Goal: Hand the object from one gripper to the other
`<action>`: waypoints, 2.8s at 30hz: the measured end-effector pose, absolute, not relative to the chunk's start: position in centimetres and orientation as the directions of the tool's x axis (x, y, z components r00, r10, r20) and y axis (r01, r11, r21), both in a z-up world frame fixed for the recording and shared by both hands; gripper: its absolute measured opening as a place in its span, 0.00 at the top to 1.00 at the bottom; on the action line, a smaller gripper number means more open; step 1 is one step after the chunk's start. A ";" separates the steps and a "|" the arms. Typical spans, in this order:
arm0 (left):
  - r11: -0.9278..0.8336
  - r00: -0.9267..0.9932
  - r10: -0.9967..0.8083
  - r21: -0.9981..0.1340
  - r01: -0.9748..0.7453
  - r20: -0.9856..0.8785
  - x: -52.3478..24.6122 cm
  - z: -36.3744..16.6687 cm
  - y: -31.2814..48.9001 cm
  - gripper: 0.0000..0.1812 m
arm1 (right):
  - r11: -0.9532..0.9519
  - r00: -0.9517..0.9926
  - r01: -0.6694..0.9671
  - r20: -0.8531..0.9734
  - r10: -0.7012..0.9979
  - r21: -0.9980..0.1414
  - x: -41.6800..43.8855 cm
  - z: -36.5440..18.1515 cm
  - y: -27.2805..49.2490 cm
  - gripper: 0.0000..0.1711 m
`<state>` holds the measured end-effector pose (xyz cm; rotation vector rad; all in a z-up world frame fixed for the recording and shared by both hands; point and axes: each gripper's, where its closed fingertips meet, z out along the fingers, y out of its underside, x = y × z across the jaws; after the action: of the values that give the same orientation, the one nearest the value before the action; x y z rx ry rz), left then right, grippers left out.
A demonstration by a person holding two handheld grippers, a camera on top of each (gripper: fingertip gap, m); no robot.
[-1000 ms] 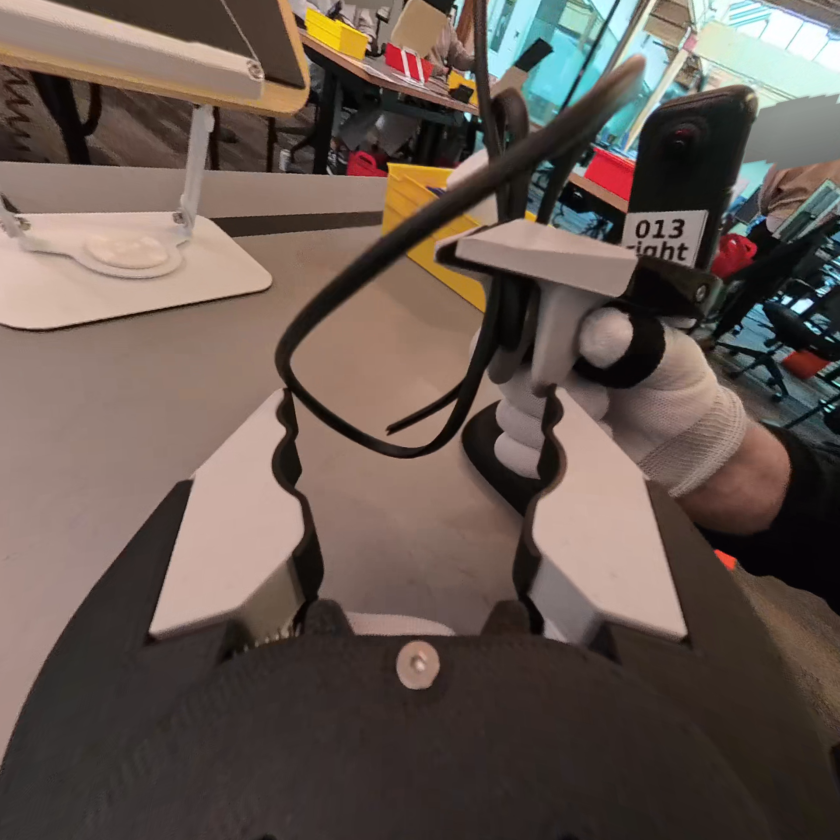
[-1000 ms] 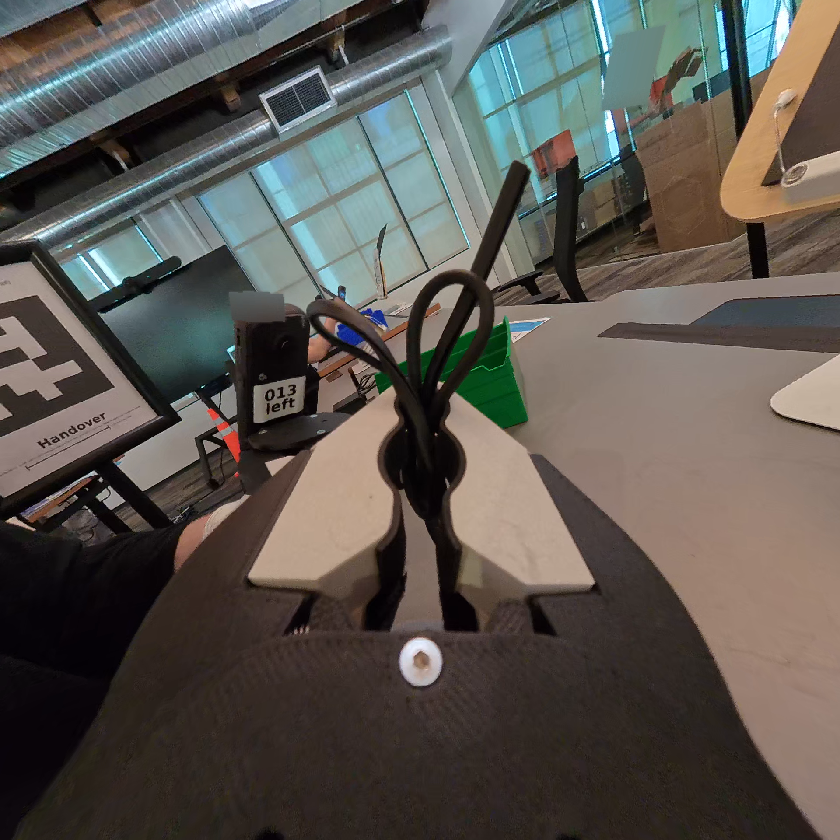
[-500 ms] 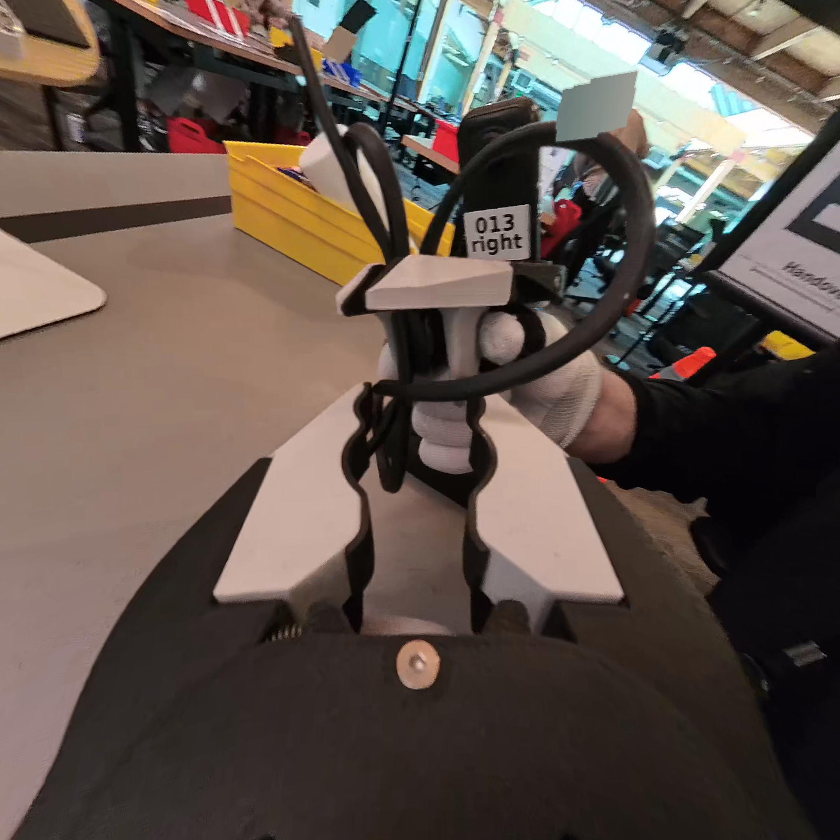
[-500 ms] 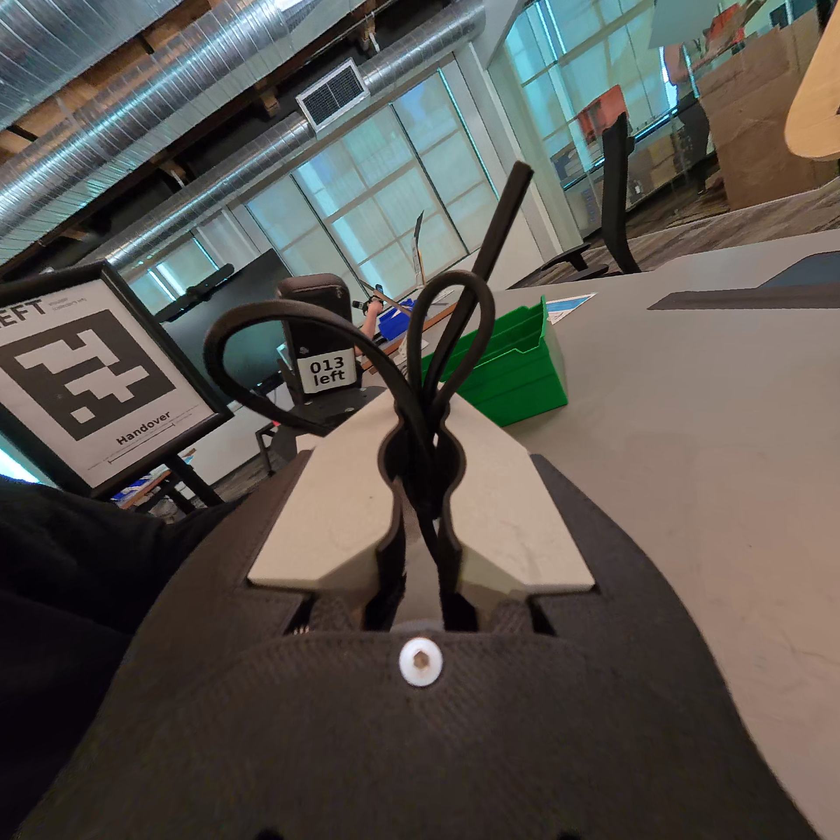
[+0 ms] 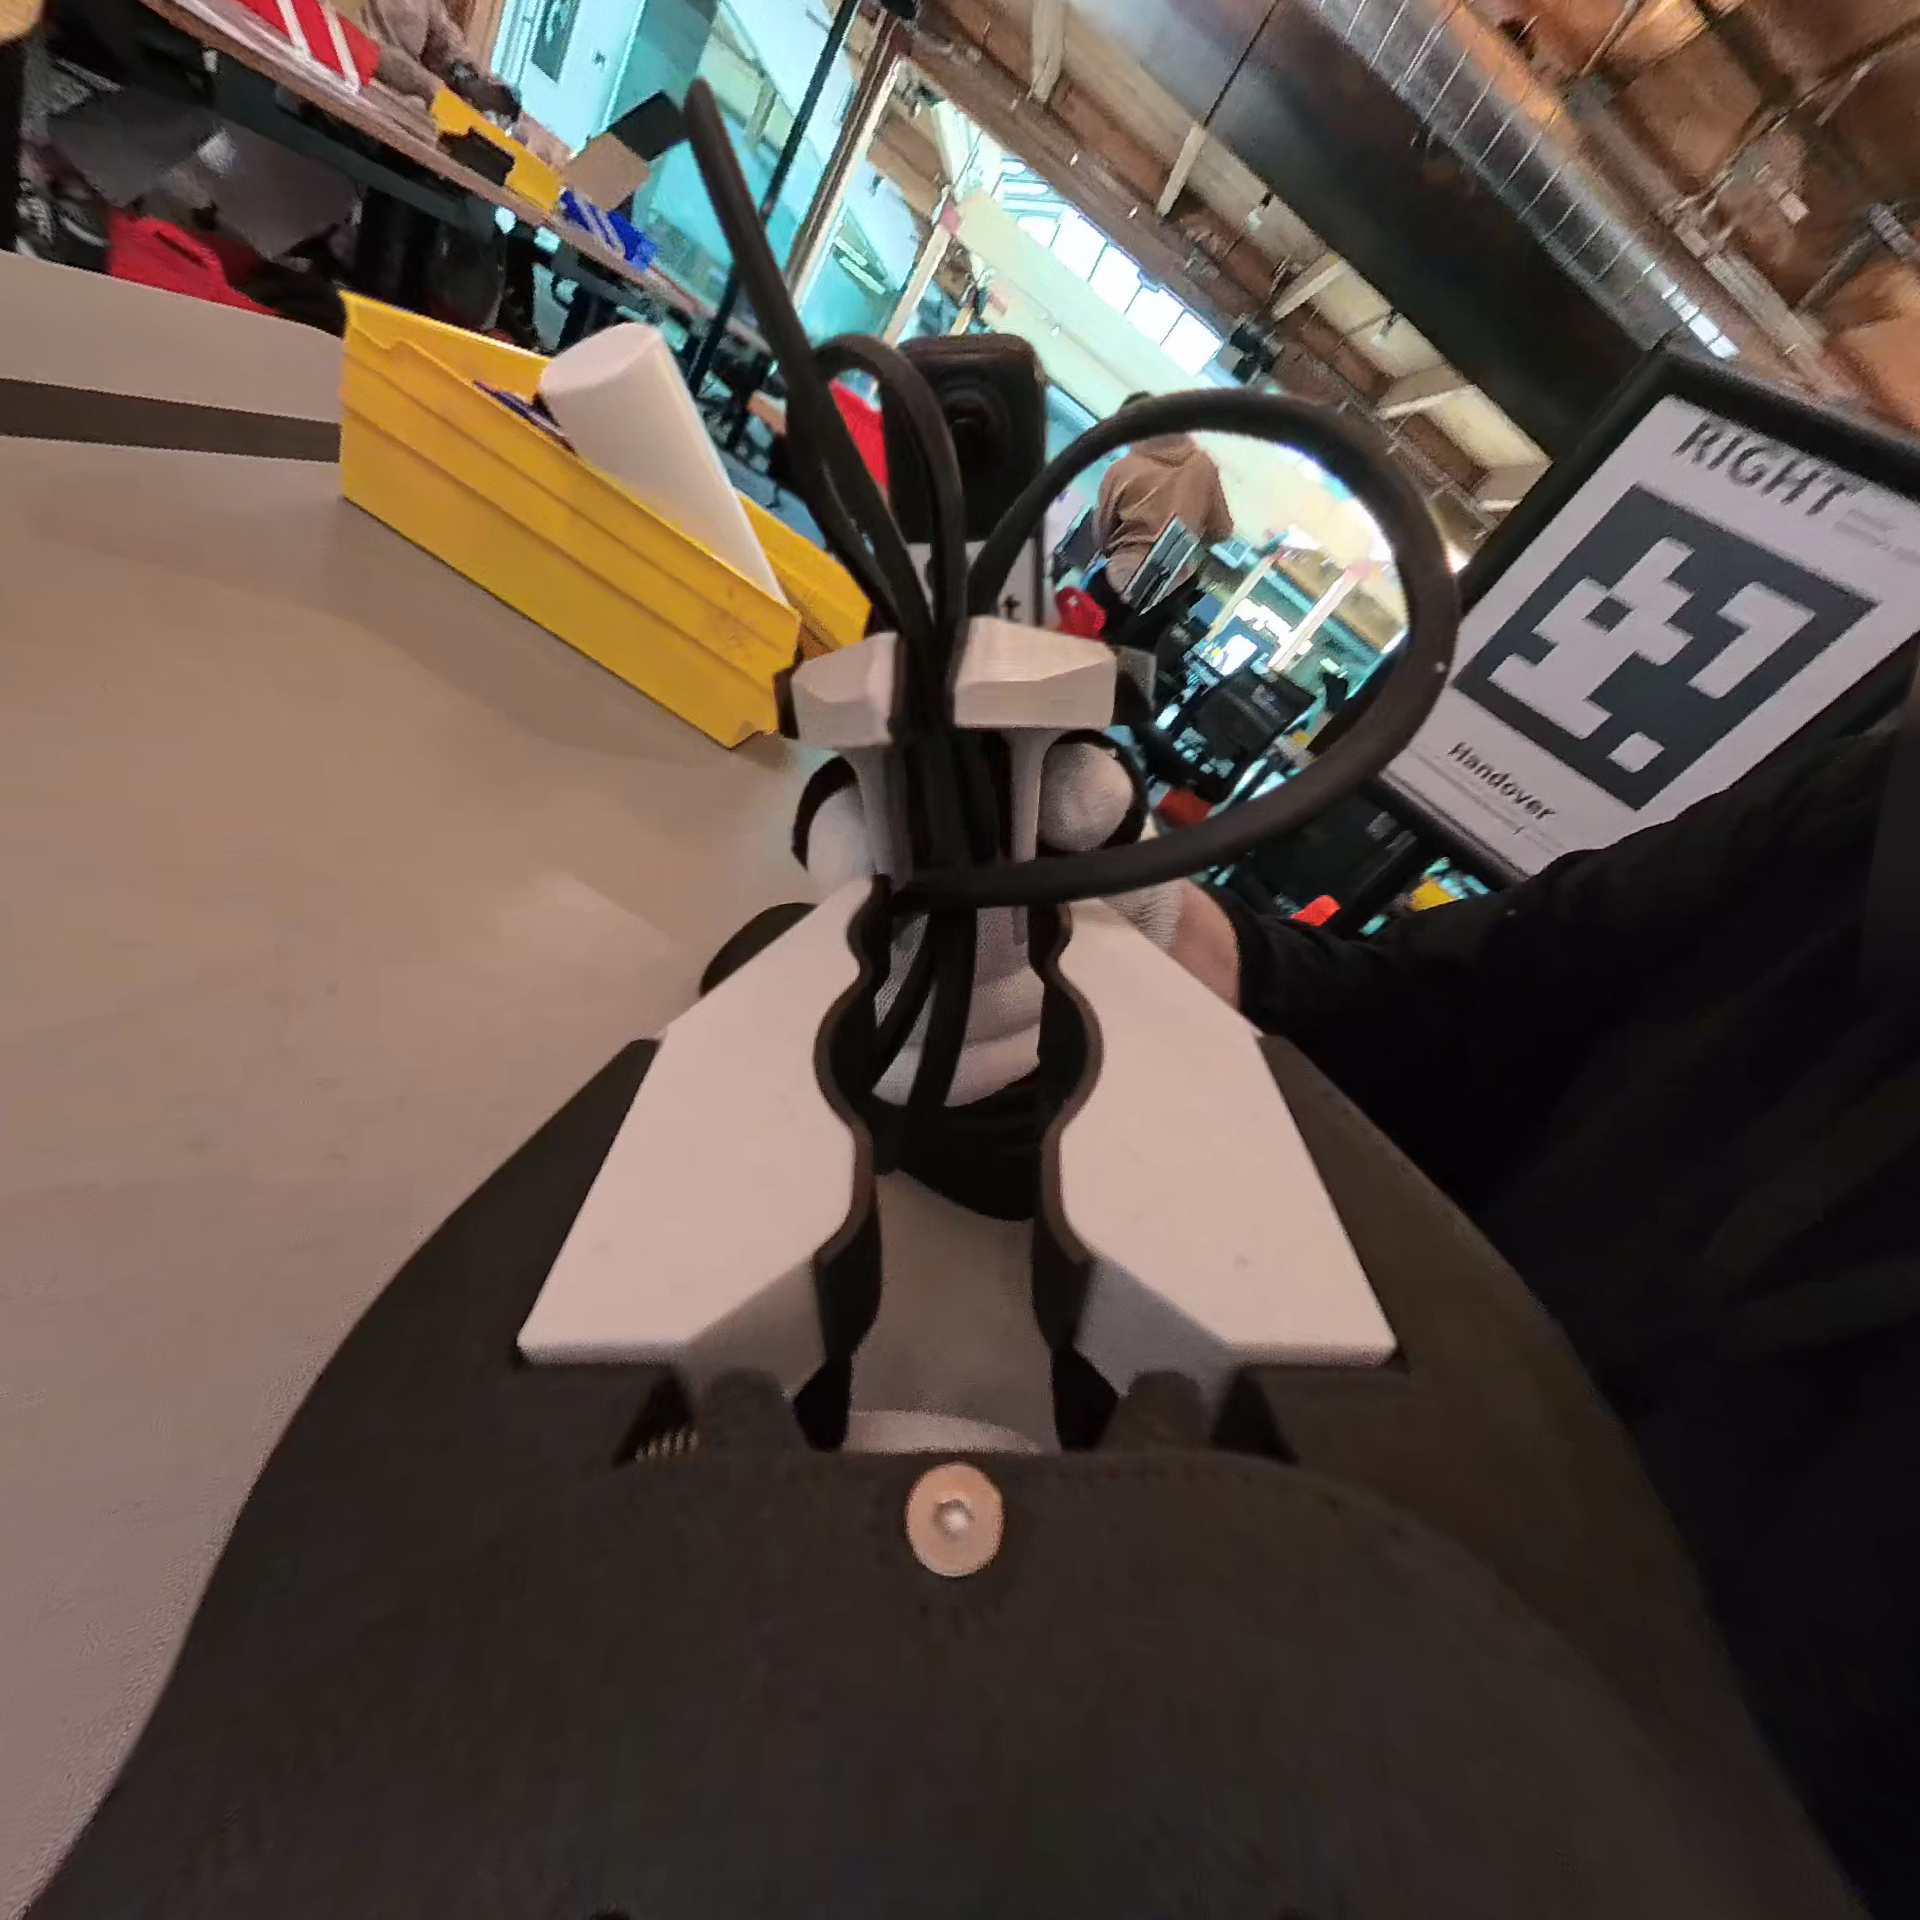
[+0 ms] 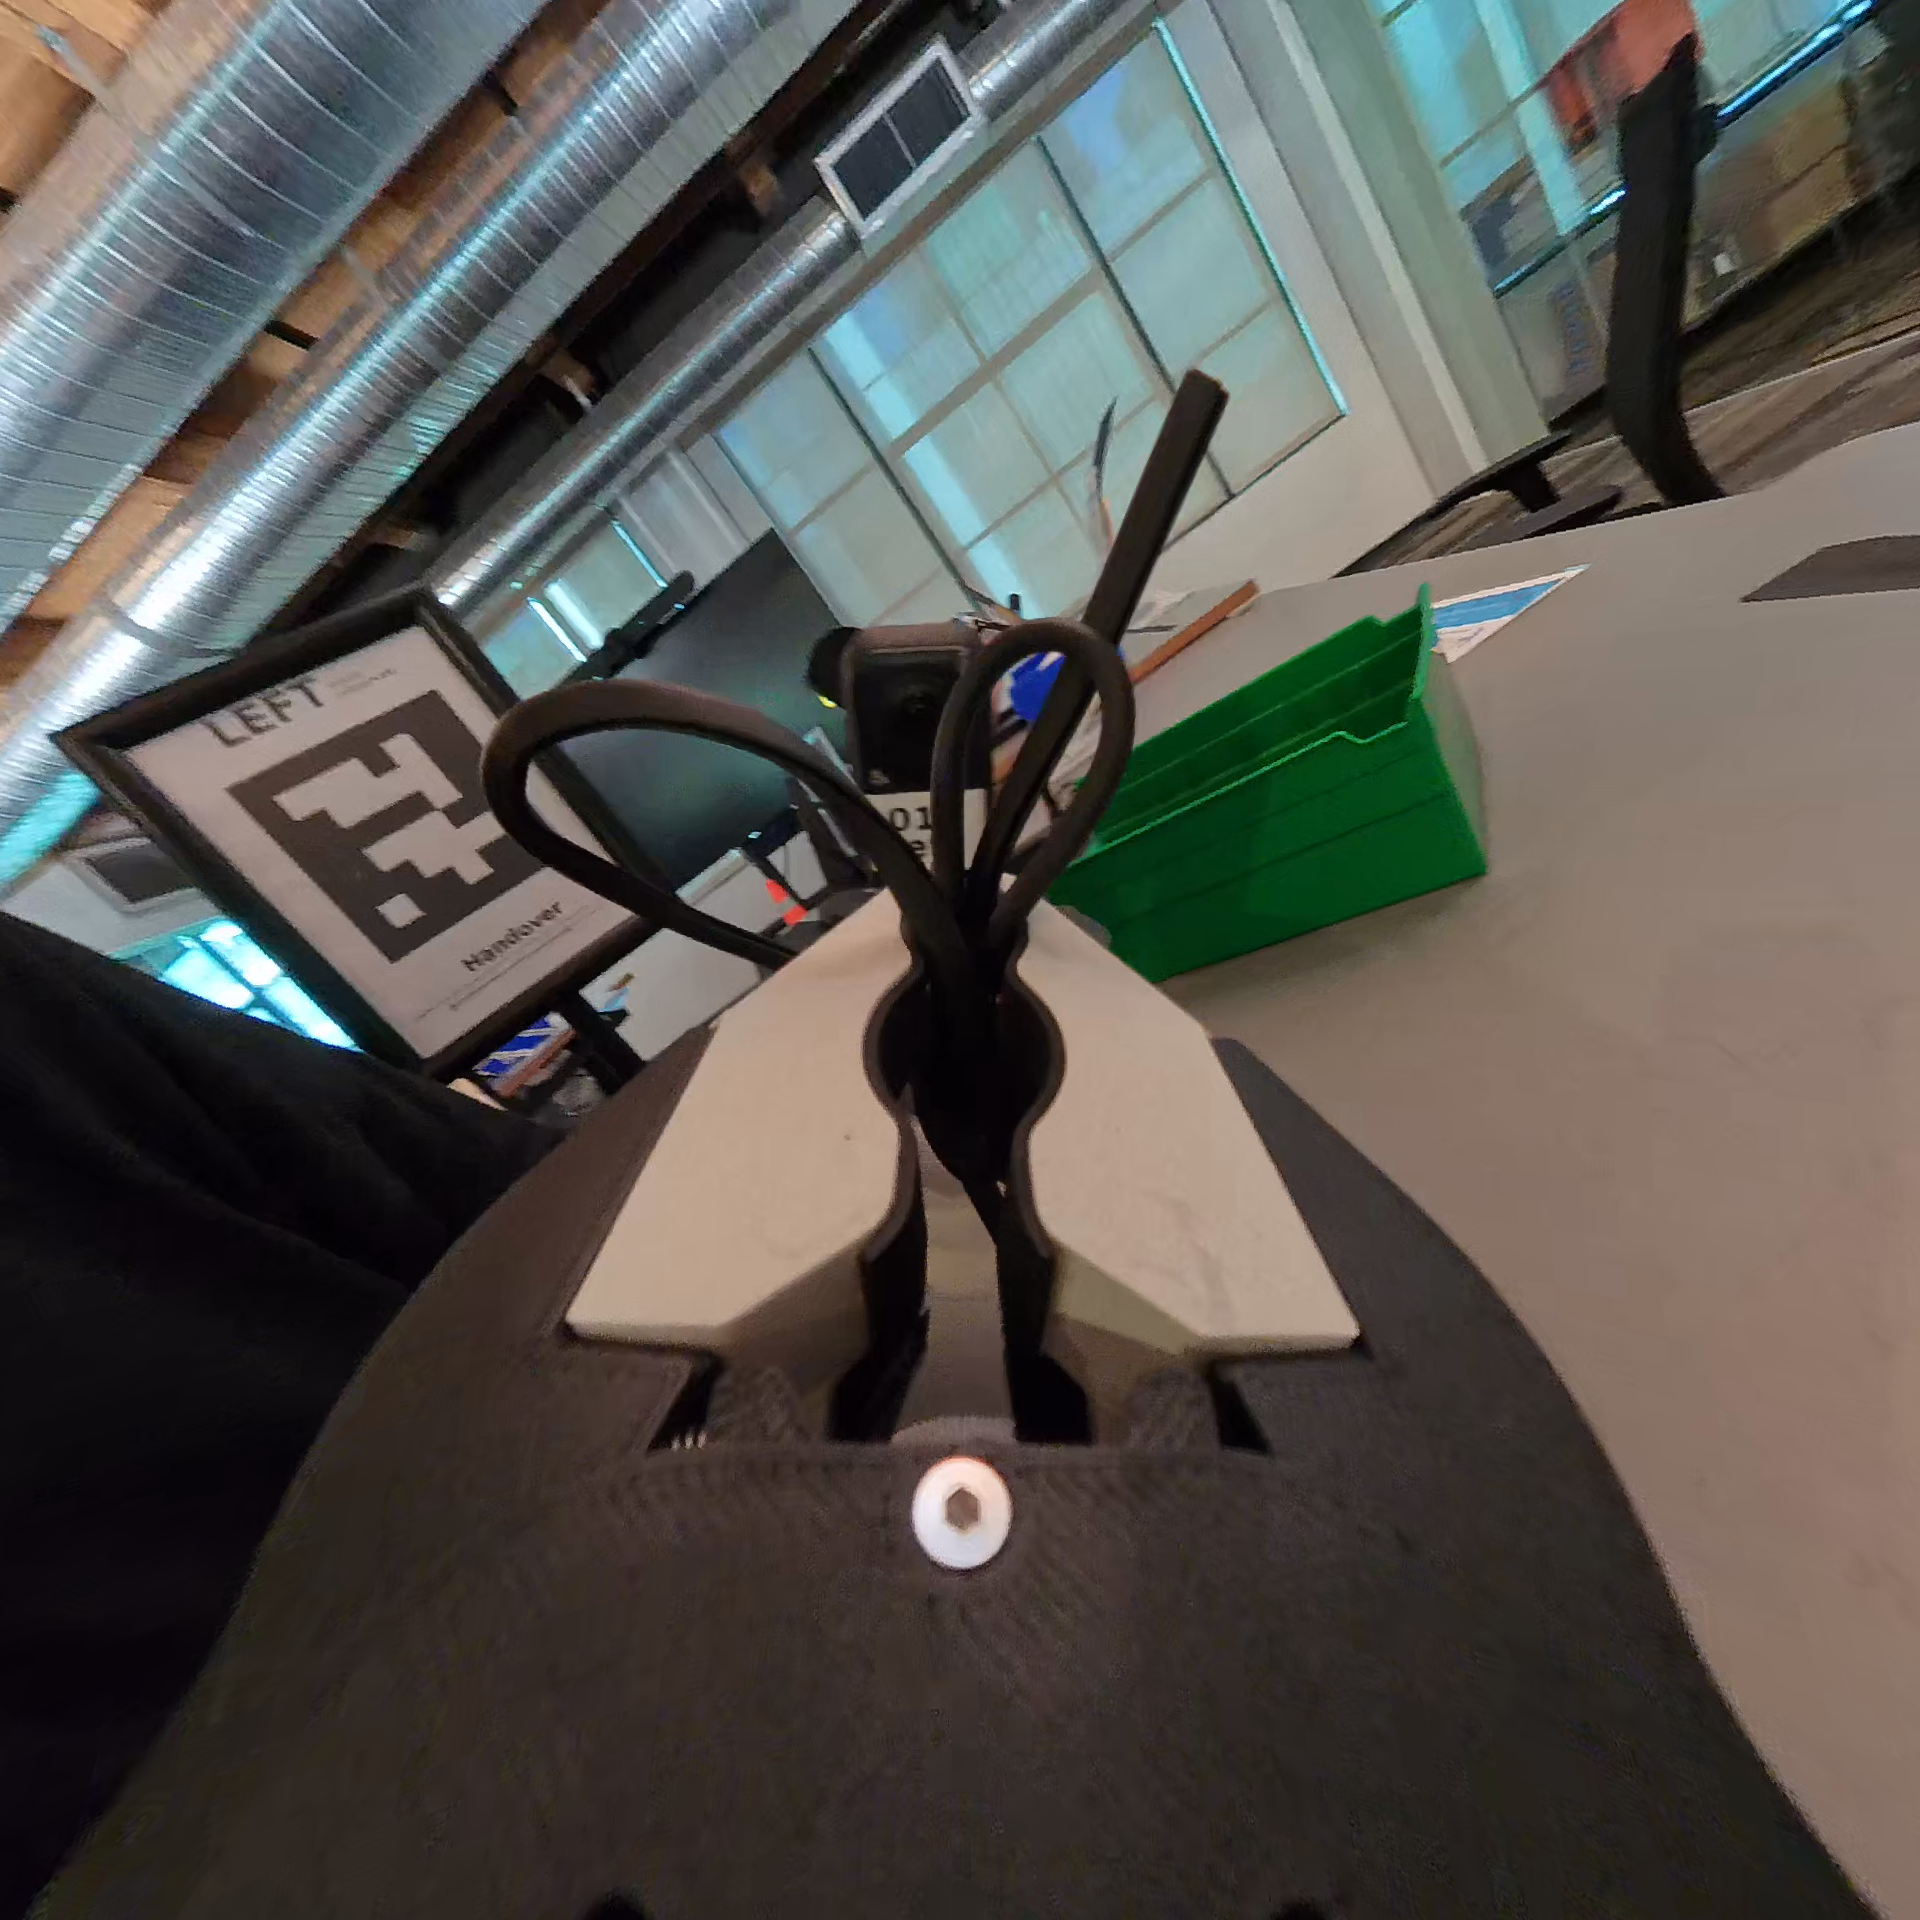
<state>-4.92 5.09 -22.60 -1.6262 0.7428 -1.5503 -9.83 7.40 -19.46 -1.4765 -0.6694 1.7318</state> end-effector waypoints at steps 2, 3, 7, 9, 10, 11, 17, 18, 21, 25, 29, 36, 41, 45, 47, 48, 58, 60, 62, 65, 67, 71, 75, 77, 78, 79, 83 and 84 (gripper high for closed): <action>-0.559 0.076 -0.819 -0.821 0.119 0.569 -5.5 -22.3 5.1 0.93 | -0.617 -0.124 -0.218 -0.605 0.786 -0.756 -9.9 -18.9 6.9 0.99; -0.552 0.066 -0.825 -0.825 0.118 0.561 -5.5 -22.2 4.8 0.94 | -0.626 -0.152 -0.214 -0.608 0.779 -0.750 -9.9 -18.7 6.6 0.98; -0.517 0.116 -0.842 -0.849 0.109 0.528 -5.6 -22.2 4.8 0.94 | -0.622 -0.160 -0.207 -0.601 0.783 -0.755 -10.3 -18.6 6.3 0.98; -0.492 0.161 -0.850 -0.865 0.099 0.502 -5.7 -22.4 4.9 0.95 | -0.612 -0.139 -0.200 -0.596 0.791 -0.765 -10.4 -18.9 6.5 0.99; -0.483 0.173 -0.853 -0.870 0.097 0.492 -5.7 -22.4 5.0 0.95 | -0.608 -0.134 -0.197 -0.593 0.794 -0.769 -10.5 -18.9 6.5 0.99; -0.474 0.191 -0.854 -0.875 0.096 0.483 -5.8 -22.5 5.1 0.96 | -0.605 -0.126 -0.197 -0.592 0.796 -0.771 -10.5 -18.9 6.6 0.99; -0.449 0.272 -0.850 -0.891 0.072 0.450 -6.2 -23.1 5.9 0.96 | -0.543 -0.025 -0.201 -0.550 0.835 -0.815 -10.8 -19.6 7.6 0.98; -0.455 0.271 -0.847 -0.887 0.079 0.458 -6.3 -23.1 6.0 0.96 | -0.536 -0.013 -0.209 -0.545 0.838 -0.818 -10.8 -19.7 7.7 0.97; -0.463 0.278 -0.838 -0.882 0.092 0.469 -6.5 -23.3 6.3 0.96 | -0.511 0.029 -0.223 -0.530 0.847 -0.830 -10.8 -19.9 8.1 0.97; -0.467 0.275 -0.833 -0.877 0.117 0.480 -6.5 -23.1 6.4 0.96 | -0.455 0.078 -0.228 -0.482 0.873 -0.861 -10.6 -19.8 8.3 0.97; -0.473 0.249 -0.832 -0.868 0.149 0.496 -6.4 -22.7 6.3 0.95 | -0.460 0.066 -0.229 -0.485 0.872 -0.858 -10.4 -19.6 8.1 0.99; -0.491 0.227 -0.825 -0.855 0.167 0.518 -6.0 -22.7 6.2 0.93 | -0.479 0.070 -0.229 -0.505 0.860 -0.847 -10.7 -20.3 7.4 1.00; -0.486 0.238 -0.825 -0.859 0.162 0.512 -5.8 -22.8 6.2 0.95 | -0.485 0.074 -0.220 -0.510 0.857 -0.846 -10.6 -20.6 7.5 0.99; -0.477 0.250 -0.831 -0.868 0.137 0.497 -5.8 -22.7 6.2 0.96 | -0.501 0.071 -0.200 -0.522 0.850 -0.842 -10.6 -20.7 7.6 0.97; -0.479 0.261 -0.828 -0.868 0.135 0.497 -6.2 -22.5 6.4 0.96 | -0.507 0.079 -0.192 -0.528 0.846 -0.840 -10.6 -20.8 7.8 0.93; -0.476 0.267 -0.828 -0.870 0.128 0.493 -6.4 -22.4 6.5 0.96 | -0.508 0.081 -0.188 -0.529 0.845 -0.840 -10.7 -20.8 7.9 0.92; -0.430 0.359 -0.823 -0.895 0.116 0.441 -9.9 -20.7 7.4 0.97 | -0.439 0.141 -0.124 -0.454 0.880 -0.890 -11.4 -20.2 8.0 0.81; -0.425 0.386 -0.815 -0.899 0.108 0.432 -10.6 -20.6 7.6 0.97 | -0.415 0.151 -0.102 -0.427 0.892 -0.904 -11.5 -20.1 7.7 0.78; -0.431 0.391 -0.810 -0.896 0.108 0.436 -11.4 -20.3 7.7 0.97 | -0.380 0.184 -0.082 -0.388 0.903 -0.921 -11.2 -20.1 7.8 0.76; -0.443 0.404 -0.808 -0.894 0.068 0.430 -12.2 -20.4 7.6 0.97 | -0.250 0.293 0.043 -0.227 0.929 -0.967 -10.7 -21.1 8.3 0.68; -0.449 0.413 -0.807 -0.893 0.035 0.422 -12.6 -20.4 7.7 0.97 | -0.150 0.344 0.148 -0.091 0.935 -0.978 -10.5 -21.7 8.2 0.60; -0.471 0.396 -0.823 -0.879 -0.073 0.408 -13.0 -20.8 7.8 0.97 | 0.163 0.412 0.432 0.355 0.839 -0.887 -8.7 -21.5 8.5 0.45; -0.438 0.440 -0.842 -0.872 -0.221 0.312 -13.1 -21.2 8.8 0.97 | 0.433 0.272 0.640 0.715 0.644 -0.634 -9.4 -19.7 6.6 0.37; -0.403 0.455 -0.856 -0.868 -0.291 0.245 -12.8 -21.0 9.2 0.97 | 0.476 0.213 0.671 0.762 0.611 -0.569 -10.6 -19.6 5.4 0.35; -0.392 0.462 -0.859 -0.864 -0.315 0.221 -12.7 -20.9 9.4 0.97 | 0.508 0.178 0.689 0.800 0.573 -0.517 -11.1 -19.5 4.9 0.33; -0.386 0.468 -0.860 -0.859 -0.338 0.202 -12.5 -20.8 9.6 0.97 | 0.560 0.151 0.696 0.854 0.497 -0.449 -11.5 -18.8 4.4 0.35; -0.365 0.460 -0.873 -0.839 -0.404 0.159 -11.8 -20.6 10.0 0.97 | 0.702 0.076 0.661 0.954 0.289 -0.265 -13.5 -16.8 1.2 0.44; -0.360 0.458 -0.877 -0.833 -0.419 0.149 -11.6 -20.6 10.0 0.97 | 0.706 0.049 0.673 0.966 0.255 -0.220 -13.6 -17.1 1.2 0.46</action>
<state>-11.59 9.96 -20.62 -1.9612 1.0813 -0.7788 -13.61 1.19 -17.07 -0.7911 -1.5300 -0.3754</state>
